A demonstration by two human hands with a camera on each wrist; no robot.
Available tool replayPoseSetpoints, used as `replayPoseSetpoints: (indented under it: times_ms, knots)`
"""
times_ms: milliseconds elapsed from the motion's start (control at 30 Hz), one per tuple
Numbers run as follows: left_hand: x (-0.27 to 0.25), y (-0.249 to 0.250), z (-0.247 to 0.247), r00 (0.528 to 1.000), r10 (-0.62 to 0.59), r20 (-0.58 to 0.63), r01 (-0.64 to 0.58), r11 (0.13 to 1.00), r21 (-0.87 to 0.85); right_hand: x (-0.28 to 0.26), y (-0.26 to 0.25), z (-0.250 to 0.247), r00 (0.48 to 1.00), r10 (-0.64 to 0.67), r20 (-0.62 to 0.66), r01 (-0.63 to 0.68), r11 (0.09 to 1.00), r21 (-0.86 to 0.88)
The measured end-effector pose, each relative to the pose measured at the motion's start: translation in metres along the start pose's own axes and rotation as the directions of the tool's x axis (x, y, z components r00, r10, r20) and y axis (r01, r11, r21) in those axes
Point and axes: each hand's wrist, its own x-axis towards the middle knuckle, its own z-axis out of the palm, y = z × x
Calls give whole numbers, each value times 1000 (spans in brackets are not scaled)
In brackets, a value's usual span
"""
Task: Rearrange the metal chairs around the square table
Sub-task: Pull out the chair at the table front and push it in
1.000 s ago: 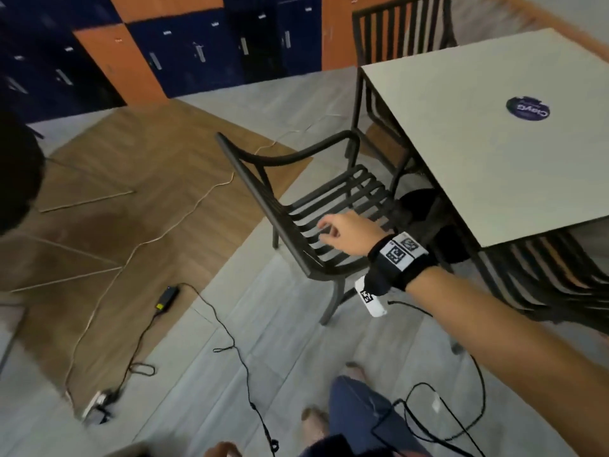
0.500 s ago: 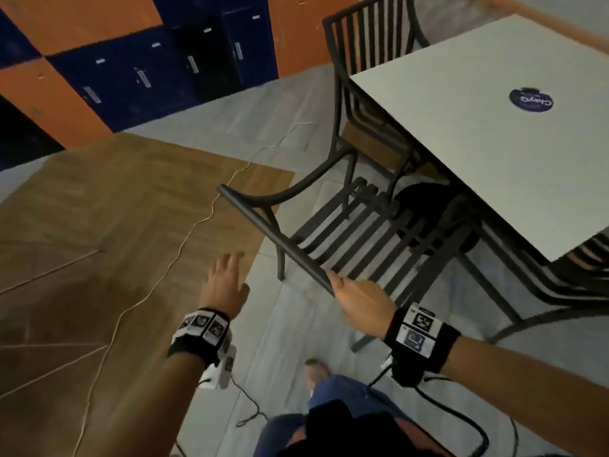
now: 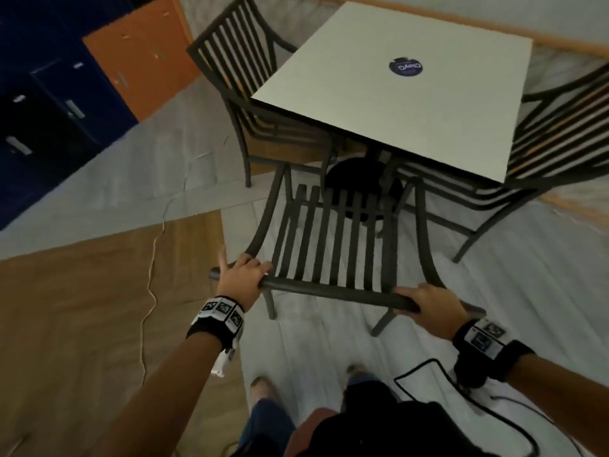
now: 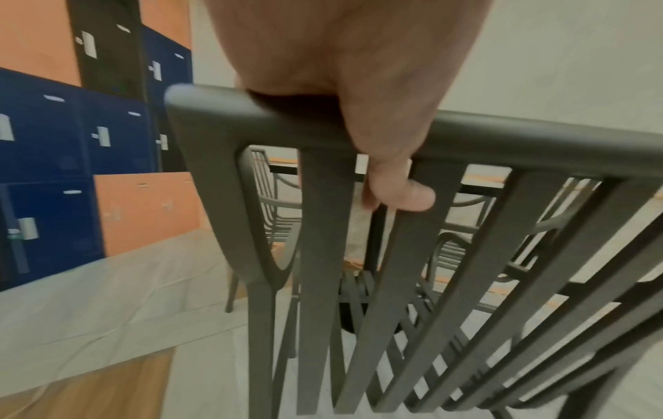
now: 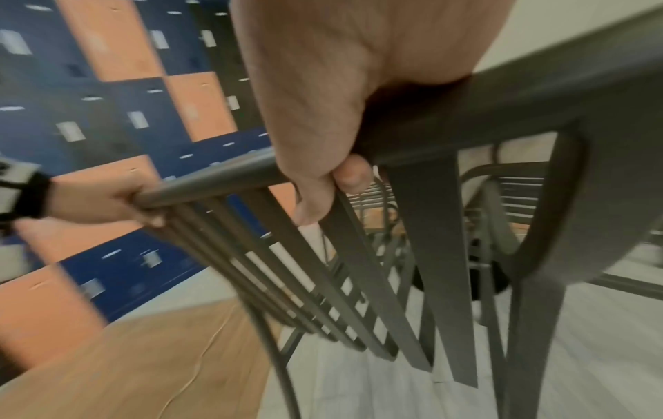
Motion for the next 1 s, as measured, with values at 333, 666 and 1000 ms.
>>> replayPoseSetpoints:
  times_ms: [333,666,1000]
  knots:
    - [6,-65,-13,993,110,42,-113,991,68,4,-83,8,972,234,2,-234,972,38]
    - [38,-122,-38,989,81,120,-92,992,91,34,-150,16,961,271,-48,-266,959,102]
    - [96,-135,-39,987,155,51,-158,986,55,70,-141,-4,945,313,-92,-307,949,72]
